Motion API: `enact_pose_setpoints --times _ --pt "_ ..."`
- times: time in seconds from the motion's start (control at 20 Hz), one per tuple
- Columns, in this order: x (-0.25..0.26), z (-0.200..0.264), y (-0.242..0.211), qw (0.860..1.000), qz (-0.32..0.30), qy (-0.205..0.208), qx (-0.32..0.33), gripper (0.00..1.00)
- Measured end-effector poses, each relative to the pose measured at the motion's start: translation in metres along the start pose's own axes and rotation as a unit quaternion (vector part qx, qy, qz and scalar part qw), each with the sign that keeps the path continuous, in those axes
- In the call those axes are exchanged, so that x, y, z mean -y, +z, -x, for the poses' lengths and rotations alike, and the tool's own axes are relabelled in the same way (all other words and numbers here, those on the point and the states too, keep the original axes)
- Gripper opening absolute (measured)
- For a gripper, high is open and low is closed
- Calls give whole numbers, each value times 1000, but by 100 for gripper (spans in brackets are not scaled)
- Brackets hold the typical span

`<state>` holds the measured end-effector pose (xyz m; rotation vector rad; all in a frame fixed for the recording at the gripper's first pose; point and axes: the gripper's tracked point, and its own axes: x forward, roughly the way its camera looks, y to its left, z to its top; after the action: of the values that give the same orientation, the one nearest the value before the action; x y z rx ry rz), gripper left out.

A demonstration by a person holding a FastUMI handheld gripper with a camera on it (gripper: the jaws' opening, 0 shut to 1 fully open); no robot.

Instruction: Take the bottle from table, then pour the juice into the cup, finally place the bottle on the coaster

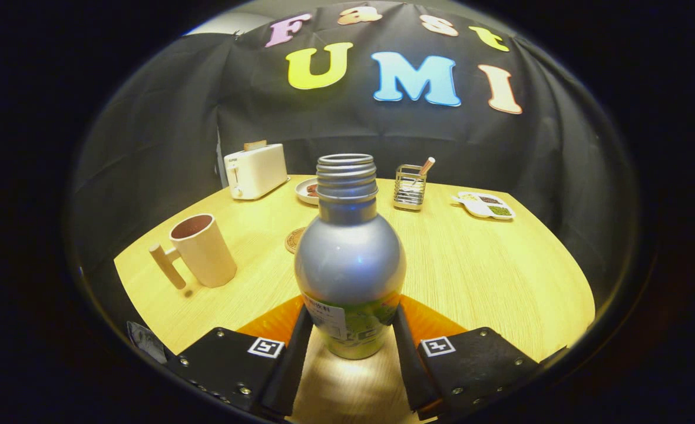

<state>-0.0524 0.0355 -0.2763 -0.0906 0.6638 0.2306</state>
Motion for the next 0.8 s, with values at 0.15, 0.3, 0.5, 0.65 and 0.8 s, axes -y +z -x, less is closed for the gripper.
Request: enact_pose_setpoints --times 0.15,0.3,0.5,0.65,0.8 --pt "-9 0 14 1000 10 9 5 70" --pt "-20 3 28 999 22 22 9 70" --pt "-24 1 45 997 77 6 9 70" --pt "-30 1 59 995 98 4 13 70" --pt "-40 -3 61 990 140 2 5 70"
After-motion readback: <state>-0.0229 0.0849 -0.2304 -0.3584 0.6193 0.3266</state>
